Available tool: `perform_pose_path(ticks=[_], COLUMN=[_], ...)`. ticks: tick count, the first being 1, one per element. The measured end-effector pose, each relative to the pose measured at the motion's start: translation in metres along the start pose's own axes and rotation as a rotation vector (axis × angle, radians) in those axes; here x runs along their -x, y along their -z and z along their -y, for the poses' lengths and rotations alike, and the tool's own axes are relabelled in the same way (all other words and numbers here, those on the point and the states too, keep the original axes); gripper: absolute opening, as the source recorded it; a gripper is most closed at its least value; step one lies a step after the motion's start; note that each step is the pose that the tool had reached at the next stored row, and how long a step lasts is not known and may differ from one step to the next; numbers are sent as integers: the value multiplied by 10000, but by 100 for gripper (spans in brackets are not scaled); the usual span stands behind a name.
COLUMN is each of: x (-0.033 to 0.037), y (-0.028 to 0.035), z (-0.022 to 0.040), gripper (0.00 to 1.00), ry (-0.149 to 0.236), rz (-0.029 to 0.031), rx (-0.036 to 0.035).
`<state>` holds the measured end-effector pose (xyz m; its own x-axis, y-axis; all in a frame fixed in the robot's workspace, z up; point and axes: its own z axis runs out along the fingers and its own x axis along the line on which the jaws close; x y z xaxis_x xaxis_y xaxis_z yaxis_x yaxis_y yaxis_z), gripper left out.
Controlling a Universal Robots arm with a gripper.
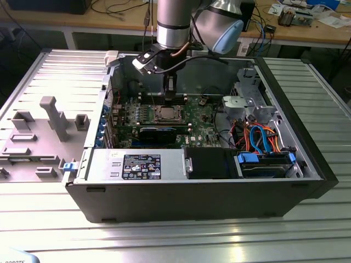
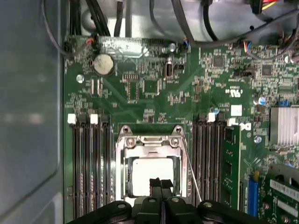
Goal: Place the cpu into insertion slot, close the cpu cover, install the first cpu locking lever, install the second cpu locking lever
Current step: 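Close the cpu cover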
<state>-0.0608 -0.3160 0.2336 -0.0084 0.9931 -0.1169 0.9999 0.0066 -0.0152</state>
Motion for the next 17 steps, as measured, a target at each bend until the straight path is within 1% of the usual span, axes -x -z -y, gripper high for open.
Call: perform_pose_path(ticks=[3, 4, 5, 6, 8, 10, 17], x=[-7, -15, -22, -24, -26, -30, -35], y=[-54, -126, -181, -195, -208, -241, -291], z=[22, 79, 138, 167, 179, 194, 198], gripper=[11, 11, 11, 11, 11, 11, 11], ry=[2, 6, 9, 11, 12, 15, 15], rz=[-1, 0, 0, 1, -2, 0, 5], rx=[1, 1, 1, 1, 3, 2, -2])
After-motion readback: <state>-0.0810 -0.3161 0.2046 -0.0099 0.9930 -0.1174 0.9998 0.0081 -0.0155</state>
